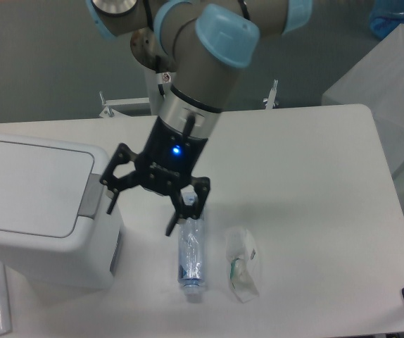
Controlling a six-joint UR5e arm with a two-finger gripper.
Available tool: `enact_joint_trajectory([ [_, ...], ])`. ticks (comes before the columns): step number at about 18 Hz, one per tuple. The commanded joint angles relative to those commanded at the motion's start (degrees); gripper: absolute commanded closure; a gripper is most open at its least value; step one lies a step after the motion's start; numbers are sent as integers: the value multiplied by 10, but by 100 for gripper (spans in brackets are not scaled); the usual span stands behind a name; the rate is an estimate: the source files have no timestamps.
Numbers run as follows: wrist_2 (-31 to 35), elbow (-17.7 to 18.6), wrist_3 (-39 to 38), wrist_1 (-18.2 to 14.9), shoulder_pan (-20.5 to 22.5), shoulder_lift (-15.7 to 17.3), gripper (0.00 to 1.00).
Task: Open the trash can
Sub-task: 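Move the gripper over to the grey button on the trash can, then press down on the grey button to pop the lid open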
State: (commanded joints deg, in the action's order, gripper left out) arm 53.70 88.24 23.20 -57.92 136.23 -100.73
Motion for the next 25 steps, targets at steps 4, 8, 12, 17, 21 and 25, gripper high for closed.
enact_joint_trajectory([
  [4,0,8,-1,0,-11,1,0],
  [8,1,19,4,3,-12,0,0],
  [12,2,37,6,29,-12,-2,0],
  [17,3,41,7,35,-12,-2,0],
  [21,3,41,6,35,-12,-2,0],
  [25,3,40,6,34,-12,-3,0],
])
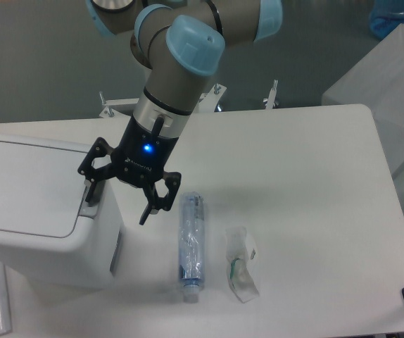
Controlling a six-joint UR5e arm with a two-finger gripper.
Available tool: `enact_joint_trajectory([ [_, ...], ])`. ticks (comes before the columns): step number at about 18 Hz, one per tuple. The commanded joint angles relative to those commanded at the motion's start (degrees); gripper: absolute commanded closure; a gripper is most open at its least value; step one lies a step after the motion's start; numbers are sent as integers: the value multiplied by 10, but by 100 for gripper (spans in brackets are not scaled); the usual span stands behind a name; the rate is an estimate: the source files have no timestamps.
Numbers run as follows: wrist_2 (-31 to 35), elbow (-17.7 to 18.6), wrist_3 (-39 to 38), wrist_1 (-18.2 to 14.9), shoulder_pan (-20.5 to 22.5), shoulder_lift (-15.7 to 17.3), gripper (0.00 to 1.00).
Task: Open the trash can
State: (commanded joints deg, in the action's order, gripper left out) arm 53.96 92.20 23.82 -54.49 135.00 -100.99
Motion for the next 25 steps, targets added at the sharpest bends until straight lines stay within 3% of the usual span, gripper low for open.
enact_joint_trajectory([
  [15,-2,-18,3,3,3,3,0],
  [19,3,-35,46,17,18,0,0],
  [22,45,-41,75,43,42,-7,0],
  [25,84,-48,127,43,69,-25,0],
])
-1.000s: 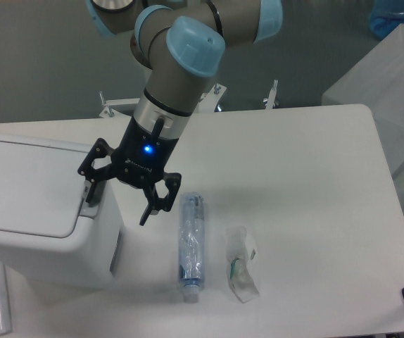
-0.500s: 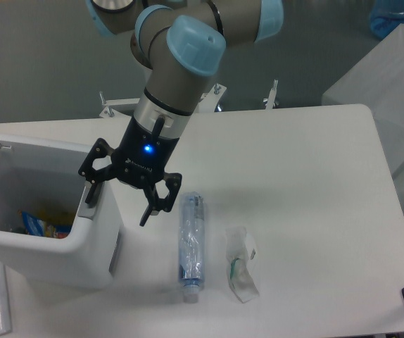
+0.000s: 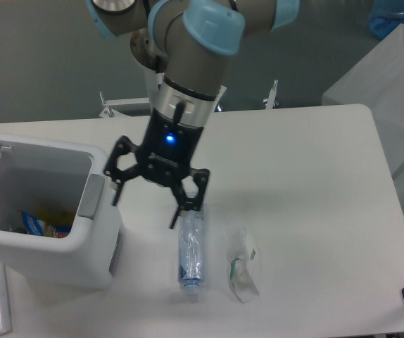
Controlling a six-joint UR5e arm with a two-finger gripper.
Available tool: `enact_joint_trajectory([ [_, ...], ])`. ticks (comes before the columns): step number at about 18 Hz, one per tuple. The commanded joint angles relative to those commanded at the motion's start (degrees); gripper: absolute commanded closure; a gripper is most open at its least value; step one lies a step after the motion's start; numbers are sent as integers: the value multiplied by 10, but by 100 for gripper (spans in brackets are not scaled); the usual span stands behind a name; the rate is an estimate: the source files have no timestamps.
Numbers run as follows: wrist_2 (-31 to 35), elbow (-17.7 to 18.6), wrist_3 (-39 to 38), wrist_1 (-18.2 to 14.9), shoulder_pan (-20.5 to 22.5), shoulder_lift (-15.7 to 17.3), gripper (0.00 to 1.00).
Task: Open the trash can
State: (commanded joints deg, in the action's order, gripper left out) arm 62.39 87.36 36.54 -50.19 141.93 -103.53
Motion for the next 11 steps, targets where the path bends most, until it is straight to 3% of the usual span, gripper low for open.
enact_joint_trajectory([
  [4,18,6,67,-8,58,-8,0],
  [7,33,8,106,-6,97,-49,0],
  [11,41,-6,200,-8,132,-72,0],
])
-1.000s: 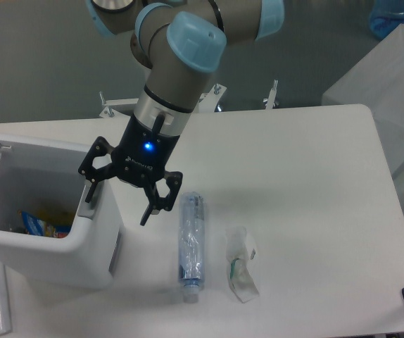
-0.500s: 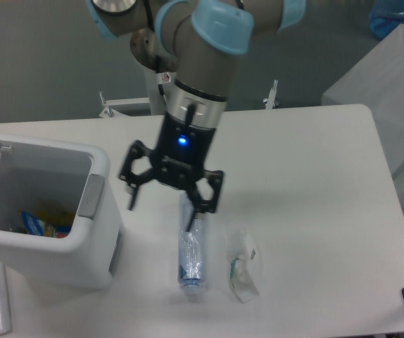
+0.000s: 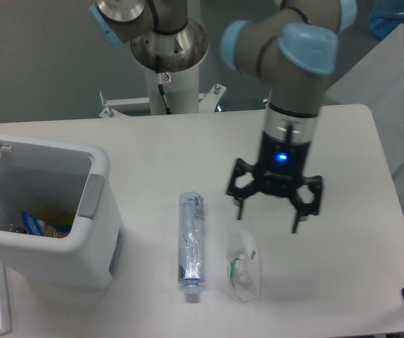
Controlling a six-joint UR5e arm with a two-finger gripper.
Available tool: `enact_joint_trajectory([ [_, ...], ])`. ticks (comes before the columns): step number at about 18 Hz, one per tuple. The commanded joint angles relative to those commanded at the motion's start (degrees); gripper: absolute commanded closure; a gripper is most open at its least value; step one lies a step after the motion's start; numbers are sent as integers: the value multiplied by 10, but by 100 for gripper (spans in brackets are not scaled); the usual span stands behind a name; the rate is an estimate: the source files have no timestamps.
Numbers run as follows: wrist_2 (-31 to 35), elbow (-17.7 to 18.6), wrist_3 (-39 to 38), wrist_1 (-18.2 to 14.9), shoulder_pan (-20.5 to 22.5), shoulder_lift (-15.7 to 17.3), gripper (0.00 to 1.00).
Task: Open the trash can
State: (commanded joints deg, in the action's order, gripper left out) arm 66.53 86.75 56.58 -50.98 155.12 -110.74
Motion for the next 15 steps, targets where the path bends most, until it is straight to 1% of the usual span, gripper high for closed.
enact_joint_trajectory([
  [2,17,-10,44,-10,3,-16,0],
  [3,42,-15,57,-21,1,-23,0],
  [5,88,-21,75,-49,-3,-27,0],
  [6,100,-25,85,-64,-4,-27,0],
  [9,115,-40,107,-103,-5,-33,0],
  [10,120,-44,107,-109,-5,-37,0],
  [15,157,-47,107,-111,-14,-44,0],
])
